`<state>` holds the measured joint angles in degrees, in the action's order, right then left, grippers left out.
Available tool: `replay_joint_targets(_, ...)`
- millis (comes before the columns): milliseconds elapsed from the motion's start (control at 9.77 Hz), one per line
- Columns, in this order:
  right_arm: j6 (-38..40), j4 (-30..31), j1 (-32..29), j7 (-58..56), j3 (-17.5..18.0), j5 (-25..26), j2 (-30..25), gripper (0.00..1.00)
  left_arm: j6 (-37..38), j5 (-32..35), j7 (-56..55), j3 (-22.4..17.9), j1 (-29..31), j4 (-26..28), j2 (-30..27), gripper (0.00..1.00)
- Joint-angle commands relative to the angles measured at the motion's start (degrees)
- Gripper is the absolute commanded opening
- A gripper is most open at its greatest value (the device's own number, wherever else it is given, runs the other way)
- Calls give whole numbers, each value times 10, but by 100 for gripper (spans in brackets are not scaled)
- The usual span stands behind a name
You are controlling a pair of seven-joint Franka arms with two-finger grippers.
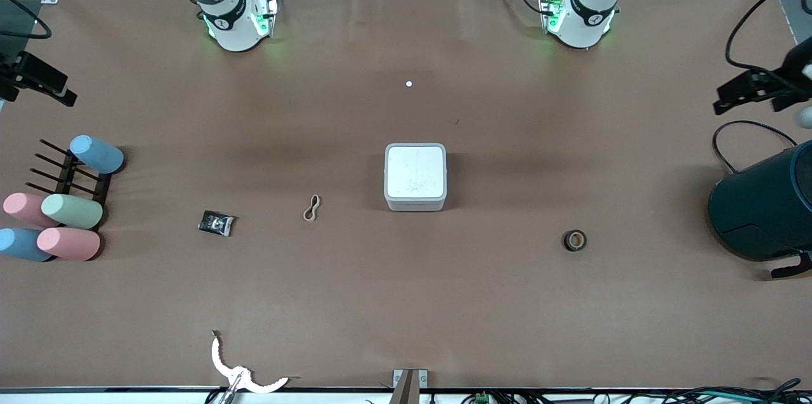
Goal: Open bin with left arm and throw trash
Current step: 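Grasp the lid with the left gripper while the right gripper grasps the packet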
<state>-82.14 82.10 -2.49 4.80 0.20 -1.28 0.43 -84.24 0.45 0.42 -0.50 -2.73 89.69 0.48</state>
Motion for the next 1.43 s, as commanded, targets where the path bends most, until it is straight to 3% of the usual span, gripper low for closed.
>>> replay_joint_targets(0,-55,50,1,6,2,0,22,100,12,-30,-2,10,-71,-8,39,19)
replay_joint_targets(205,-222,195,6,10,2,-22,33,100,-124,-62,-14,17,-167,-10,132,4)
replay_joint_targets(512,-386,299,7,10,2,-33,122,100,-326,-63,-188,17,-302,-15,256,0)
replay_joint_targets(717,-520,370,17,10,2,-43,158,100,-388,-64,-234,18,-332,-15,300,0)
replay_joint_targets(1126,-659,393,38,12,2,-67,244,100,-490,-66,-314,21,-370,-14,360,0)
replay_joint_targets(1331,-666,387,40,22,2,-67,252,100,-515,-65,-314,21,-370,-13,398,0)
